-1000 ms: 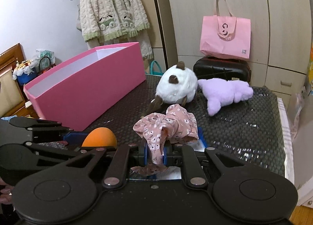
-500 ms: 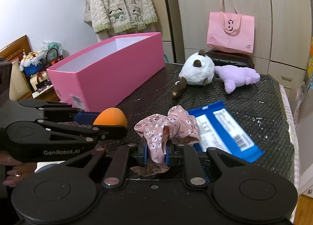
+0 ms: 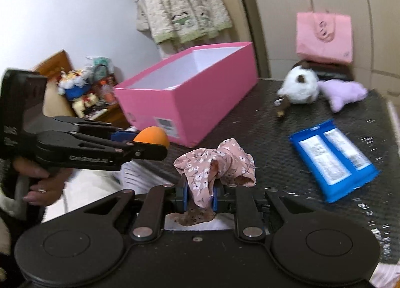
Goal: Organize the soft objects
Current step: 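Carry the orange sponge with the left tool while the right carries the cloth to the box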
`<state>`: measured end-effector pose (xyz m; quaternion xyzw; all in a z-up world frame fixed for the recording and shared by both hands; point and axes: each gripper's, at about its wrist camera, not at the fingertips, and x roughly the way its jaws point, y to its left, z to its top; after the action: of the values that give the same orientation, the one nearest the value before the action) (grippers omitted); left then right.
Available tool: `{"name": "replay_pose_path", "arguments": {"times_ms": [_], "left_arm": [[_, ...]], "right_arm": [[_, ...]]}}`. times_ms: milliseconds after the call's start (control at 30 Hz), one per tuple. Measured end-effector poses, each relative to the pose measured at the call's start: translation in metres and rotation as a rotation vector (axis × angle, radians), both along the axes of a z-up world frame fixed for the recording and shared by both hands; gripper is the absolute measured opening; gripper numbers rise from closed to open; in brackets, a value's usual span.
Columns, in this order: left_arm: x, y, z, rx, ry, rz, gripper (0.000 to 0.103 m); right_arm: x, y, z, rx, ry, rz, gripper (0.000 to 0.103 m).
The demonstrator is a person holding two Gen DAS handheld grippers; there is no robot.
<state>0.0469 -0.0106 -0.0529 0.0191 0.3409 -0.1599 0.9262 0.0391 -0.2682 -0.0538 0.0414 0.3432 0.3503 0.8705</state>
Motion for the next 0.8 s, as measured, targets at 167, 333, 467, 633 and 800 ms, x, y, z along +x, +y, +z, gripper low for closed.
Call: {"name": "replay_pose_path", "arguments": {"times_ms": [167, 333, 467, 633, 800], "left_arm": [[-0.005, 0.026, 0.005, 0.009, -0.012, 0.016, 0.037], [-0.009, 0.045, 0.020, 0.026, -0.031, 0.004, 0.038], [-0.007, 0.057, 0.035, 0.035, -0.015, -0.016, 0.038], [-0.004, 0.067, 0.052, 0.051, -0.021, -0.038, 0.038], [0.001, 0.072, 0.070, 0.058, -0.065, -0.052, 0.039]], "right_arm": [[0.002, 0.019, 0.000, 0.014, 0.017, 0.042, 0.023], [0.006, 0.041, 0.009, 0.022, 0.009, 0.084, 0.023], [0.008, 0.059, 0.023, 0.030, -0.018, 0.123, 0.023], [0.013, 0.080, 0.042, 0.046, -0.056, 0.176, 0.023], [0.021, 0.097, 0.060, 0.031, -0.095, 0.209, 0.023]]}}
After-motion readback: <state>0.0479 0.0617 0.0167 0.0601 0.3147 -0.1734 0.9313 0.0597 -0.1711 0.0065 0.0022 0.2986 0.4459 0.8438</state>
